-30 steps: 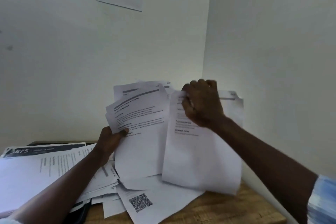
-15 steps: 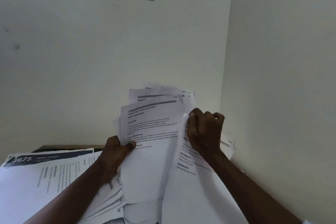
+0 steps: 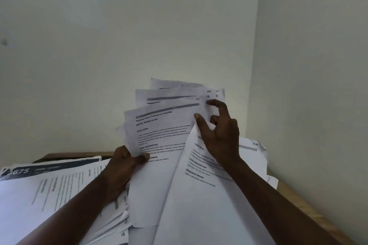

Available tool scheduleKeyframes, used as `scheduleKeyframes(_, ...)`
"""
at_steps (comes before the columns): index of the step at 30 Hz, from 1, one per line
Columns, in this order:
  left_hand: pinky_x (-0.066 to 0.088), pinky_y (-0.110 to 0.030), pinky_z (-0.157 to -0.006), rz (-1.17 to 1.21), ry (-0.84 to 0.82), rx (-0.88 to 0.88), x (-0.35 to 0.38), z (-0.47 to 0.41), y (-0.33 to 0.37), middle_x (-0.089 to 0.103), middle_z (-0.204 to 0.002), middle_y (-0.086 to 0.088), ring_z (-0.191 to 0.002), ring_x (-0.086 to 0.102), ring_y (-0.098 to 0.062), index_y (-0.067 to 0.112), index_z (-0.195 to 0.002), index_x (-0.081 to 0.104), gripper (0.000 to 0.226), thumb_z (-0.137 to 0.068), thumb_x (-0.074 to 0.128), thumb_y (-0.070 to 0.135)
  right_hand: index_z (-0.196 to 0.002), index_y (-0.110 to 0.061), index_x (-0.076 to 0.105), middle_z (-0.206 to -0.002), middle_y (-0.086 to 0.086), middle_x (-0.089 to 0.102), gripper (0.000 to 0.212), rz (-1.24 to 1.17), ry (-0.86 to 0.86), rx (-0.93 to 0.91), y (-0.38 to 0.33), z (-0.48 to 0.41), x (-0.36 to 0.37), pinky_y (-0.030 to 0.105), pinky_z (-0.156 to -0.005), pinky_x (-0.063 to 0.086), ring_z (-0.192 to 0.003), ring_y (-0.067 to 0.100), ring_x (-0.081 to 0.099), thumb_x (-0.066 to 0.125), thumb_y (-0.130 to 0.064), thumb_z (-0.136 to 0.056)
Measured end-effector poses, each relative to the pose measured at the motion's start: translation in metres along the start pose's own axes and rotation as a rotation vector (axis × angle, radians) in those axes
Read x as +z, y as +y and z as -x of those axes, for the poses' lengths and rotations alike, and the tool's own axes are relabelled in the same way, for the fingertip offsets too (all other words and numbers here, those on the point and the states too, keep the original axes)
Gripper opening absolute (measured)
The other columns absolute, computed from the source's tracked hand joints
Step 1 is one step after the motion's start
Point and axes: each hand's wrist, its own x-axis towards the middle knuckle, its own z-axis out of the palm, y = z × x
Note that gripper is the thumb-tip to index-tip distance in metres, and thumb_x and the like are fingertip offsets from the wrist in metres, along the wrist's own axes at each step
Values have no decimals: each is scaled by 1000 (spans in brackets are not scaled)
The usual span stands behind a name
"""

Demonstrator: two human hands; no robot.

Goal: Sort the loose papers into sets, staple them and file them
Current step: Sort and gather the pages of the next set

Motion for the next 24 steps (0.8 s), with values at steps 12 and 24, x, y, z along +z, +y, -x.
scheduleKeyframes(12,63,-44,-86,20,-41,-35,1,5,2,76,-115,-17,-103,75,-38,1,-119,71,35,-84,75,-6,-88,-27,67,-52,-15,46,11,-99,80,-8,4,-17,-5,27,-60,33,-49,12,41,73,-36,-93)
scheduleKeyframes(24,54,-27,-53,5,-87,75,1,15,17,75,-76,-16,-62,71,-19,10,-71,80,22,-78,70,-8,-85,-25,74,-53,-4,48,12,-257,-738,-328,-63,56,6,25,-56,33,-49,17,41,77,-35,-89)
